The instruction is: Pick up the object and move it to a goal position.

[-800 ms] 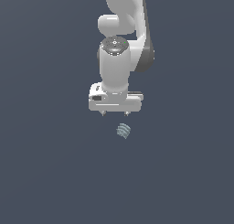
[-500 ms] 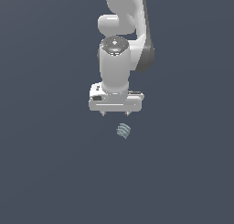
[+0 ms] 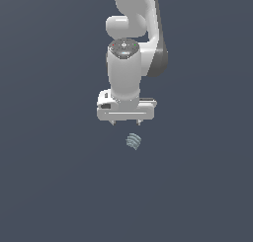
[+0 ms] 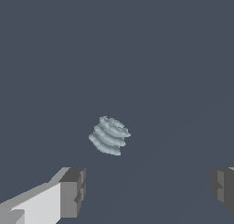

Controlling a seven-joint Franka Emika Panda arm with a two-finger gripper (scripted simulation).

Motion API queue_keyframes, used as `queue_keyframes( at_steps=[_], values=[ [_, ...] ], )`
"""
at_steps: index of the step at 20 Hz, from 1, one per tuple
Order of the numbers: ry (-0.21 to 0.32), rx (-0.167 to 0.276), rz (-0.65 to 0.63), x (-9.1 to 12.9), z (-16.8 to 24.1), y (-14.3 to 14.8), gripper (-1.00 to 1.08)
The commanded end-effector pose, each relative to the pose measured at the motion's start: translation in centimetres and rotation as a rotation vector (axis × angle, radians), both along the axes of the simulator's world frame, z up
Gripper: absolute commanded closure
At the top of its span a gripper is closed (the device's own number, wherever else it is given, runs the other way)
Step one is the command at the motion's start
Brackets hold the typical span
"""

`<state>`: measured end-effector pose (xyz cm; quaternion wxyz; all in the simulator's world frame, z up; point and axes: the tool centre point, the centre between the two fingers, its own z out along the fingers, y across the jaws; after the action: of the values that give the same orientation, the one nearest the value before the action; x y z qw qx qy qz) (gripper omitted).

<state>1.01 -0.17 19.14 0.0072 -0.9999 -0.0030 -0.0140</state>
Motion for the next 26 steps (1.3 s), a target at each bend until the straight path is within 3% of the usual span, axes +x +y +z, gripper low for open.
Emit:
queue_keyframes(
  at_steps=[1,10,26],
  values=[
    [0.001,0.0,-0.009,0.0,-0.2,0.1,-0.92],
    [0.008,0.003,-0.109,0.1,-2.2,0.8,-0.92],
    [0.028,-0.002,-0.433,-0.2,-8.5,3.1,-0.92]
  ],
)
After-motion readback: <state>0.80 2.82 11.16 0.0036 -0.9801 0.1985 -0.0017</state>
